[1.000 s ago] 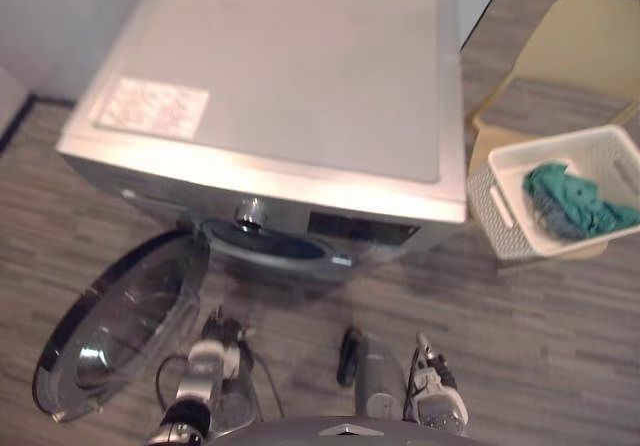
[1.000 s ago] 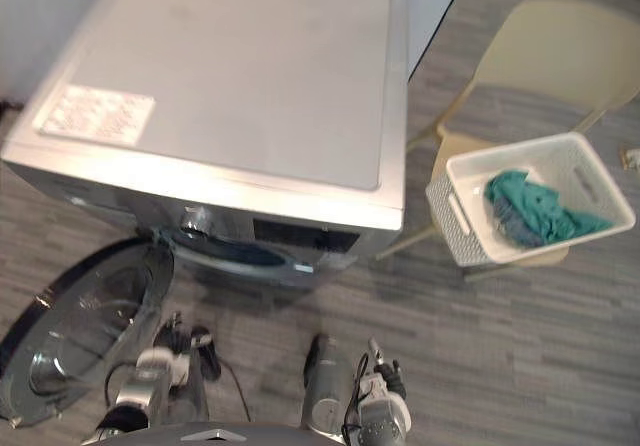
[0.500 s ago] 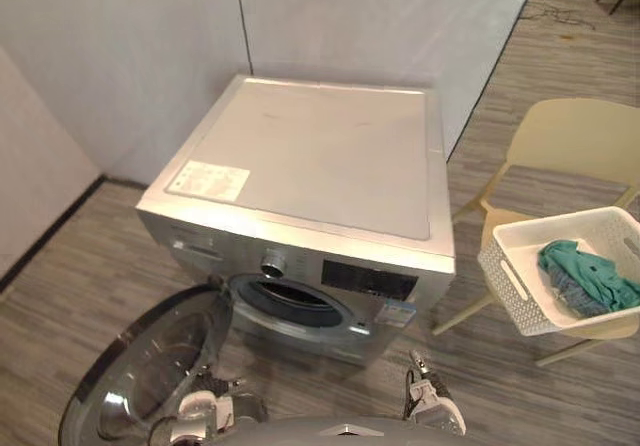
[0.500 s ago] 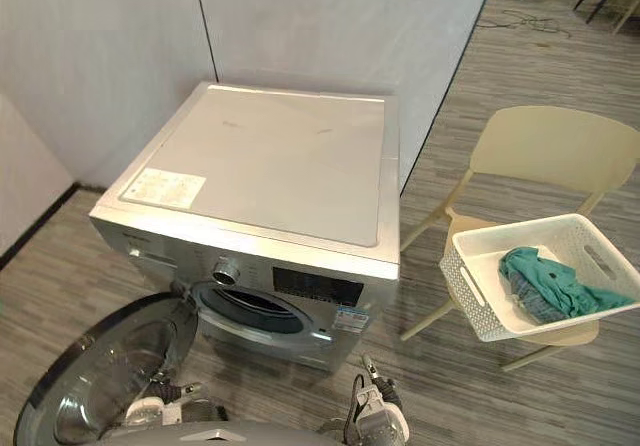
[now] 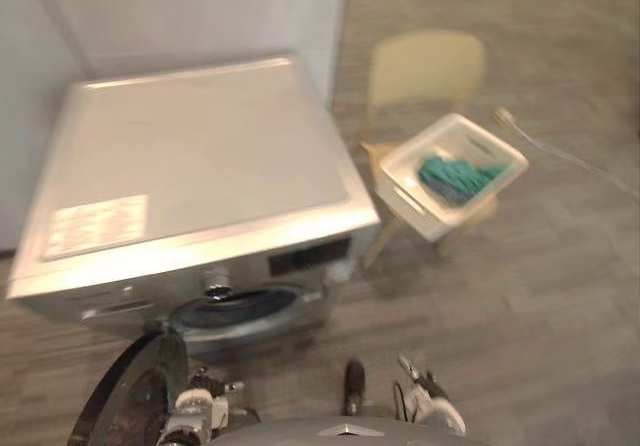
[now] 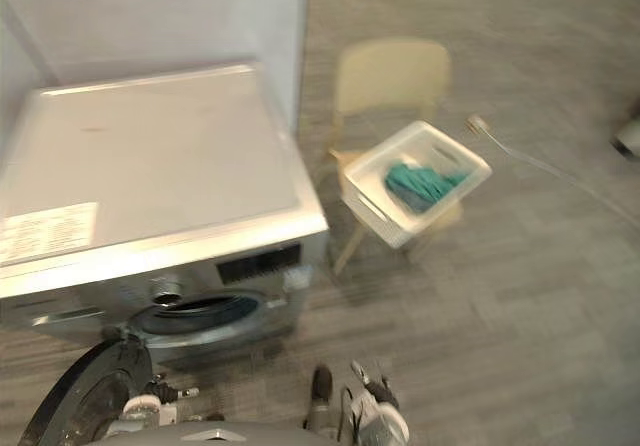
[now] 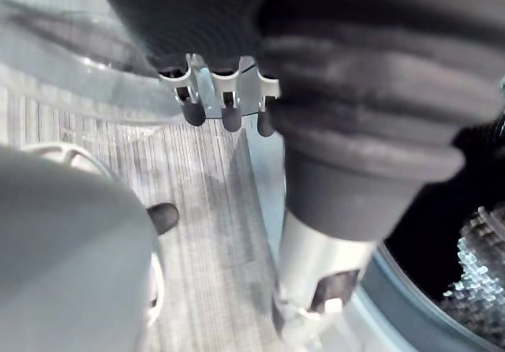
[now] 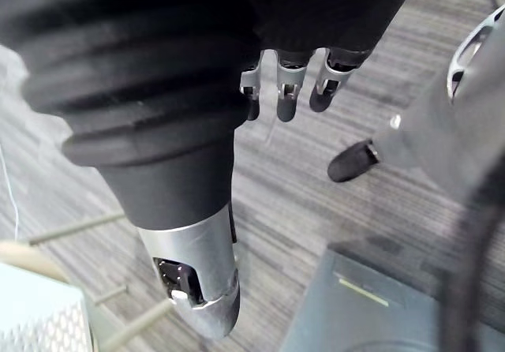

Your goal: Pick up the laundry basket with both hands and put the clothes into the washing machine.

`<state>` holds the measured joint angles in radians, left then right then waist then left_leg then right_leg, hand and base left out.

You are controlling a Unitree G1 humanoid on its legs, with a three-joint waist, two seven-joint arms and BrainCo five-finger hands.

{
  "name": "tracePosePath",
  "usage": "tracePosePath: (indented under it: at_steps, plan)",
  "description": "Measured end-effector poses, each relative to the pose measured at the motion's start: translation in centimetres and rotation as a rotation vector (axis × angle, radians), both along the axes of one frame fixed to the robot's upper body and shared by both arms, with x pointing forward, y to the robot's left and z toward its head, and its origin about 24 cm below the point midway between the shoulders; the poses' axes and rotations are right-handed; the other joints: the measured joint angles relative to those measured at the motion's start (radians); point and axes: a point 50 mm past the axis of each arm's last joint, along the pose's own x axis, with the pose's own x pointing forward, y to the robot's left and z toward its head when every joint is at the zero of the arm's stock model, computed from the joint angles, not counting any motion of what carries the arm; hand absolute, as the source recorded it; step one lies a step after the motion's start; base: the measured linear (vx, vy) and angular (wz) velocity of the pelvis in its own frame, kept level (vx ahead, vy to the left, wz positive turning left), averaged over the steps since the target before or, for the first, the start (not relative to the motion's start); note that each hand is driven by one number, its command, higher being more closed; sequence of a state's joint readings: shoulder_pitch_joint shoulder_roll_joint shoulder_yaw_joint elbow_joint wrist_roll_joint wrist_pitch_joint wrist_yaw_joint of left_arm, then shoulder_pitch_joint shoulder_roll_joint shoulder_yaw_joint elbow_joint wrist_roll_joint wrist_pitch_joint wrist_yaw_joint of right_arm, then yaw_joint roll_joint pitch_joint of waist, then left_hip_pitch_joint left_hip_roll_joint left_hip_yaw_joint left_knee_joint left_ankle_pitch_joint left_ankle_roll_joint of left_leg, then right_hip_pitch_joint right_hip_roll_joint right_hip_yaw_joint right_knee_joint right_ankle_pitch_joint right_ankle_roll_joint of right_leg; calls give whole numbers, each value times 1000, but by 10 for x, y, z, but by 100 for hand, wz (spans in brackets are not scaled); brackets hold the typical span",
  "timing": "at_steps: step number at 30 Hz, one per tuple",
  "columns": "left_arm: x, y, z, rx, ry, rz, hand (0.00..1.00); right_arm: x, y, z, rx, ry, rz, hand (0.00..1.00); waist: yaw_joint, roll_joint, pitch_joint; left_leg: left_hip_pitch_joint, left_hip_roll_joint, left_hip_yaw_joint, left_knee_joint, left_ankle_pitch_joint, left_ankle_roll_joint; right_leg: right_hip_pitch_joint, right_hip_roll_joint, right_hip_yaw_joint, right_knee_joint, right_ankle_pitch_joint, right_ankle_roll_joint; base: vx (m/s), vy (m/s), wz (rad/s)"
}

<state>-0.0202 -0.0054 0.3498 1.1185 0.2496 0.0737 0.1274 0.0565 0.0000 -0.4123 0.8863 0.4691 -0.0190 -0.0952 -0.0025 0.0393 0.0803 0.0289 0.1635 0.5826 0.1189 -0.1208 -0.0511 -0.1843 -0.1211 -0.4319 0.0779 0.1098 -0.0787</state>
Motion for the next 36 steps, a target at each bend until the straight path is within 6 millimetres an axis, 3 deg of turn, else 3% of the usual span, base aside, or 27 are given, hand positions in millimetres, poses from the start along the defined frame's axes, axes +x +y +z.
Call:
tracePosePath:
  at_steps: [1,2,4,5,6,7,8,9,10,11,14,17,18,19,20,22,23,24,25,26,28,29,30,31,33,34,36]
  plan:
    - [-8,2,-1,3,13,12,0,-14,-4,-5,-5,48,-8,0,-2,5,4,41,4,47,4,0,-1,-3,-24,-71,137,-119,-2,-41,-62,-90]
    - [-11,13,0,30,14,16,0,-22,-3,-8,-3,81,-4,0,-9,-21,3,61,-17,50,16,-7,-11,4,-27,-66,166,-127,32,-105,-90,-100]
    - [-12,14,-1,31,19,15,0,-30,-5,-12,-1,120,12,0,-12,-19,15,60,-48,-19,-30,-25,-16,-1,4,8,121,-104,62,-186,-79,-93]
    - [-17,9,-2,16,29,19,0,-31,-12,-12,-5,132,3,0,5,33,9,54,-39,-42,-66,-12,1,-27,13,23,130,-127,71,-158,-51,-80]
    - [-17,6,-3,9,31,18,0,-34,-15,-12,-3,139,-9,0,-9,30,7,50,-30,-36,-66,-6,8,-55,-9,41,260,-180,30,-107,-62,-16]
    - [-17,5,-3,9,29,10,0,-51,-20,-14,-1,172,-46,0,-30,28,13,52,-24,-56,-72,3,10,-77,-76,64,456,-274,37,14,-79,53]
    - [-16,5,-3,5,23,15,0,-59,-20,-16,3,196,-51,0,-31,40,12,57,-27,-71,-77,12,3,-53,-107,73,471,-295,56,65,-170,63]
    - [-14,12,-1,14,1,43,0,-72,-13,-21,21,248,-39,0,-21,-24,8,62,-47,-83,-90,35,-28,2,-182,96,401,-289,76,84,-280,27]
    - [-14,24,1,41,-1,50,0,-73,-7,-22,39,260,-26,0,-13,-44,4,60,-51,-86,-90,44,-48,38,-203,106,320,-293,179,61,-328,7]
    - [-16,28,1,51,8,52,0,-70,-3,-23,51,258,-16,0,-14,-52,6,58,-32,-98,-97,57,-67,56,-173,86,282,-284,214,56,-304,-4]
    - [-22,23,-1,35,22,67,0,-65,-9,-22,33,252,8,0,-4,-24,5,64,42,-121,-120,102,-104,89,-70,63,210,-267,190,90,-238,-12]
    - [-36,33,-2,46,48,124,0,-32,1,-16,16,164,112,0,5,-26,12,62,171,-88,-17,73,-152,125,47,69,166,-286,134,86,-249,-34]
    - [-38,36,-2,49,52,134,0,-26,5,-15,16,147,141,0,5,-22,15,48,200,-90,26,66,-146,134,69,69,150,-289,124,101,-345,-29]
    - [-38,41,0,54,42,164,0,-17,11,-12,13,111,182,0,5,-36,16,-4,268,-93,164,51,-107,166,113,69,107,-281,101,102,-338,-18]
    - [-34,45,2,64,20,179,0,-9,13,-8,-1,76,214,0,12,-39,18,-73,340,-96,338,47,6,205,150,72,65,-271,83,115,-344,-15]
    - [-29,49,5,78,-12,182,0,3,13,-2,-35,28,253,0,37,-44,29,-202,386,-184,629,82,100,271,171,102,29,-274,58,135,-250,-22]
    - [-27,45,5,71,-17,179,0,7,9,0,-50,18,260,0,44,-48,32,-234,353,-226,692,37,70,278,167,113,25,-277,51,197,-168,-39]
    - [-26,36,3,49,-24,172,0,14,0,4,-80,4,265,0,59,-34,38,-287,247,-307,759,-30,29,291,158,138,18,-286,37,137,-69,-39]
    - [-26,31,2,38,-23,163,0,18,-4,6,-94,-1,271,0,66,-18,44,-312,191,-339,768,-61,8,292,158,154,12,-292,28,168,-27,-71]
    - [-28,22,0,16,-11,151,0,30,-10,11,-118,-22,291,0,86,17,63,-361,67,-373,710,-116,-2,292,159,182,6,-292,24,165,28,-70]
    - [-41,20,-3,6,19,168,0,40,-4,14,-109,-44,300,0,99,26,69,-380,-38,-343,485,-112,17,295,161,216,-9,-289,29,268,26,-72]
    - [-45,21,-3,8,31,171,0,42,0,13,-99,-50,303,0,105,23,71,-379,-61,-333,404,-94,28,306,162,225,-19,-291,32,319,18,-56]
    - [-53,21,-5,6,53,180,0,45,7,13,-84,-58,308,0,117,20,78,-383,-109,-341,273,-30,49,335,162,241,-45,-293,34,359,32,-64]
    - [-60,20,-6,0,75,191,0,47,16,12,-74,-57,338,0,147,2,73,-360,-151,-375,198,88,68,353,155,273,-67,-295,38,374,41,-62]
    - [-64,24,-6,-1,79,231,0,54,29,12,-61,-55,401,0,143,-28,70,-361,-171,-381,217,53,137,359,137,290,-61,-307,57,357,43,-17]
    - [-64,26,-6,1,77,241,0,53,32,11,-54,-54,403,0,139,-33,71,-359,-173,-382,235,34,138,364,134,291,-48,-312,64,477,68,12]
    - [-70,26,-6,-6,86,285,0,47,37,7,-37,-38,415,0,149,-34,72,-298,-165,-366,259,-26,132,311,120,304,196,-372,148,414,71,-15]
